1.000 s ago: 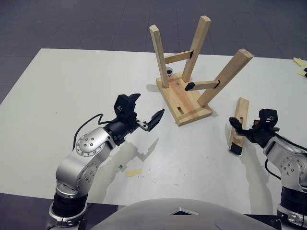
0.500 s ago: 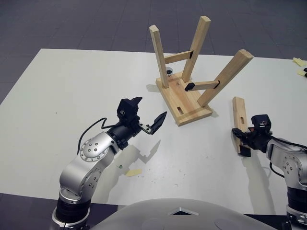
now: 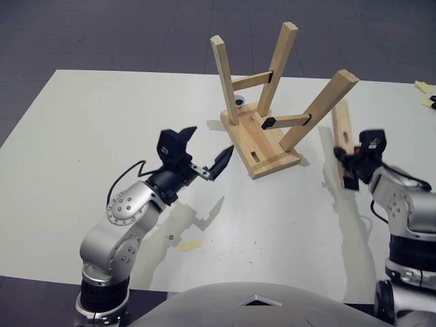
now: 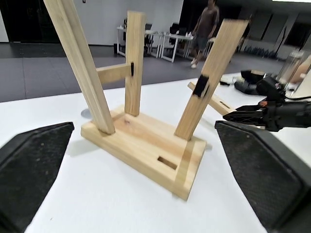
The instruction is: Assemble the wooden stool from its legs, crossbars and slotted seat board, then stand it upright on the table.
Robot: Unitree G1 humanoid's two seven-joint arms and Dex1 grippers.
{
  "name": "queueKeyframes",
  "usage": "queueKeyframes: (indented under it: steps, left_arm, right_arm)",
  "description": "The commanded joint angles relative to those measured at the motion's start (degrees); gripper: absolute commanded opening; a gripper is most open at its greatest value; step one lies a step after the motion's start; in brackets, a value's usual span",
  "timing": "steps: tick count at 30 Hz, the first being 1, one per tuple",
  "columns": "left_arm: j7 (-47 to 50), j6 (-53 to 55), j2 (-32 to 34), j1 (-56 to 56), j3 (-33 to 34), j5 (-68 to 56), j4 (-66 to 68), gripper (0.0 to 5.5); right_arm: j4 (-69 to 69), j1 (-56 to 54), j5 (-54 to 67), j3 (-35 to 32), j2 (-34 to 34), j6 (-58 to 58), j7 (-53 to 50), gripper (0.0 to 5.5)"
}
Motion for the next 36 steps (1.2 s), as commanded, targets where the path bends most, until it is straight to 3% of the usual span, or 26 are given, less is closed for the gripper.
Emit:
queueKeyframes:
  steps: [1,5,8,15,30,36]
  left_arm:
    - [7.01,0.18,-2.57,-11.47,13.35,-27.65,3.84,5.40]
    - [12.60,-1.70,0.27,-20.35,17.64,-50.12,9.53,5.40]
    - [15.13,0.51,3.49,-24.82,17.18,-54.91,14.12,5.40]
    - [20.27,2.08,7.87,-28.78,12.28,-57.05,16.43,5.40]
    - [20.53,1.49,8.85,-32.13,8.03,-63.59,17.12,5.40]
    - [20.80,2.70,10.73,-31.59,5.90,-61.60,15.79,4.42]
  right_arm:
    - [3.57,-13.92,-6.75,-1.75,-1.37,-24.75,-2.45,2.11]
    - [-2.92,-15.72,-10.43,1.13,-2.19,-39.46,1.31,2.11]
    - [-9.83,-14.11,-7.35,4.68,0.62,-40.09,5.26,2.11]
    - [-20.82,-7.03,-5.29,13.69,1.03,-42.78,15.66,2.11]
    - [-29.72,6.08,-10.63,23.54,5.21,-37.88,16.08,2.11]
    - [-29.63,7.01,-12.78,25.18,6.05,-37.80,15.94,2.11]
